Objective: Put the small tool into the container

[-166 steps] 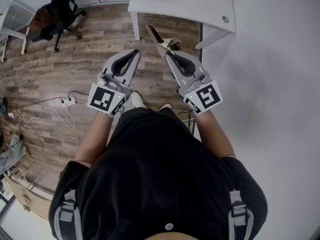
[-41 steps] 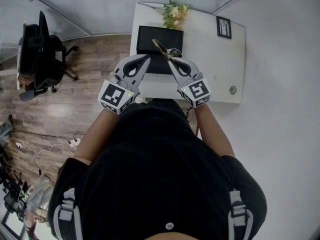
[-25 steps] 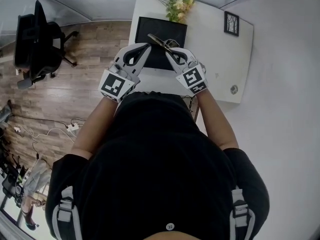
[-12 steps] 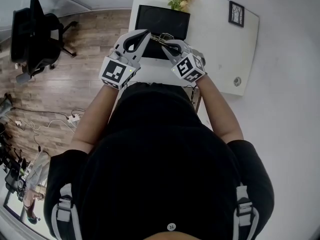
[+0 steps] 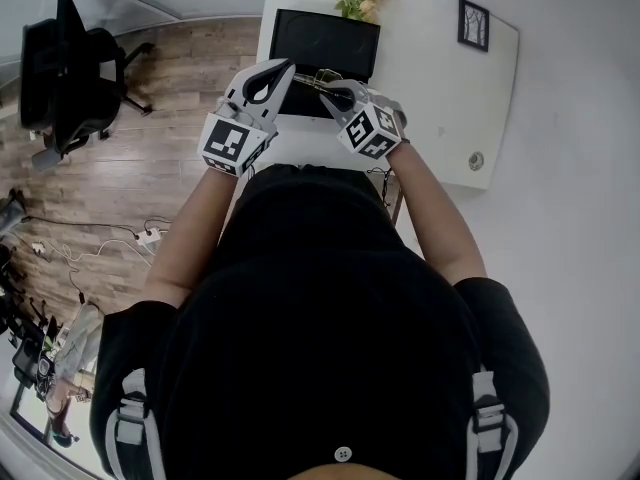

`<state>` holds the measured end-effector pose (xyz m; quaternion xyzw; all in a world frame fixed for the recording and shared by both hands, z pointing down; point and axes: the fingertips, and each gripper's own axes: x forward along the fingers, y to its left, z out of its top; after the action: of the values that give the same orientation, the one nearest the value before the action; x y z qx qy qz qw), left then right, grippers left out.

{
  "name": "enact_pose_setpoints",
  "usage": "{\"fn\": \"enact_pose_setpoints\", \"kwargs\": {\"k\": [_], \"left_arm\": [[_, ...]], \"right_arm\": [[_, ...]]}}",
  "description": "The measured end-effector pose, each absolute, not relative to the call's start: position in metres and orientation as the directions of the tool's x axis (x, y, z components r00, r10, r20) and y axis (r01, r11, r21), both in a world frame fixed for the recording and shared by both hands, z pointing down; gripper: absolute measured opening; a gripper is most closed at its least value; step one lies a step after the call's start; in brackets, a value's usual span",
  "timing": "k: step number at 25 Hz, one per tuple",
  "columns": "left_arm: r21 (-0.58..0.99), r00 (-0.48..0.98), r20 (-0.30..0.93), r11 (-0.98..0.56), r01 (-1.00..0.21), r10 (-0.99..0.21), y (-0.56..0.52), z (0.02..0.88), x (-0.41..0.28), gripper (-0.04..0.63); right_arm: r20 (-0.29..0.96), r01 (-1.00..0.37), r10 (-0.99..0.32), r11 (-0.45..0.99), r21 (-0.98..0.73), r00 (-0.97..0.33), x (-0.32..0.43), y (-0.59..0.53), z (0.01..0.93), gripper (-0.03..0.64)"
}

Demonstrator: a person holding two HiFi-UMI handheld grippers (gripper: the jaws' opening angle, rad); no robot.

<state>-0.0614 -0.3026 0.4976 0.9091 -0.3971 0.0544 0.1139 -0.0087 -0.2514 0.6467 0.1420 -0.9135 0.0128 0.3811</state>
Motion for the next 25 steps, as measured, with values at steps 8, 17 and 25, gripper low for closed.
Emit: {"fn": "enact_pose_setpoints", "kwargs": {"k": [8, 17, 25], "left_arm": [[0.173, 0.674, 0.203, -0.651, -0.739, -0.711, -0.302, 0.505, -0.066, 0.008], [0.176, 0.672, 0.225, -0.649, -0.74, -0.705, -0.302, 0.513, -0.069, 0.008], [0.156, 0.665, 0.205, -0.647, -0.746, -0.718, -0.305, 0.506, -0.066, 0.008]], "right_arm": [[0.747, -0.215, -0.182, 0.975, 0.054, -0.639, -0.009, -0.242, 0.67, 0.021], [0.79, -0.158, -0.067, 0.987, -0.038, -0.609, -0.015, -0.223, 0.692, 0.023], [0.823, -0.142, -0.017, 0.987, -0.078, -0.568, -0.015, -0.219, 0.711, 0.026]]}}
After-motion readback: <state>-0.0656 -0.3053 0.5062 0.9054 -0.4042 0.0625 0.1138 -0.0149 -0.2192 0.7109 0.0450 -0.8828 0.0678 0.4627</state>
